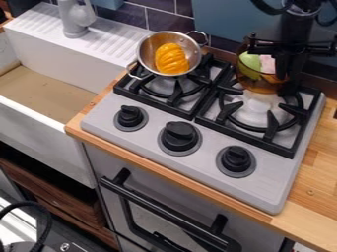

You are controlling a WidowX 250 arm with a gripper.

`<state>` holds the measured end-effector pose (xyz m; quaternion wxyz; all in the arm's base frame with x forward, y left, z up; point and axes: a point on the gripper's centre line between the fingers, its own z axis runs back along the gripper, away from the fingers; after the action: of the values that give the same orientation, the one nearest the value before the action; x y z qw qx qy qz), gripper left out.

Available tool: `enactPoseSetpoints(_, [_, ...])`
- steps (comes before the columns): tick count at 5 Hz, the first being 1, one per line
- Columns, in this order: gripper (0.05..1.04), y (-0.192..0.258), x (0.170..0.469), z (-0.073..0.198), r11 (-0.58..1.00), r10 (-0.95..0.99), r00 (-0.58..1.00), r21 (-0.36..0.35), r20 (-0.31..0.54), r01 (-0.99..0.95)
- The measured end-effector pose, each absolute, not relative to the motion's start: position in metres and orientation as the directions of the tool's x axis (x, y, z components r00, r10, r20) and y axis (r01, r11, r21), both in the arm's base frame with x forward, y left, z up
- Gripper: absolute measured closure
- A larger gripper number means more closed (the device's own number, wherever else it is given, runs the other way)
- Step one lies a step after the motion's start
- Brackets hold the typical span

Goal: Move the teddy bear from the orange pot to the top of the stove

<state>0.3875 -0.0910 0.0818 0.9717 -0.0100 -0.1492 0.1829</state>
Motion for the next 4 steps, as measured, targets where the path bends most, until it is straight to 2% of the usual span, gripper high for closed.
enactPoseSetpoints(1, [1.030, -0.083, 0.384, 0.074, 0.927, 0.373, 0.886, -0.067, 0.277, -0.369])
enactPoseSetpoints(2, [1.027, -0.076, 0.383, 0.077, 0.923, 0.385, 0.884, -0.080, 0.266, -0.377])
enactPoseSetpoints(4, [1.027, -0.061, 0.383, 0.098, 0.917, 0.399, 0.883, -0.117, 0.248, -0.381])
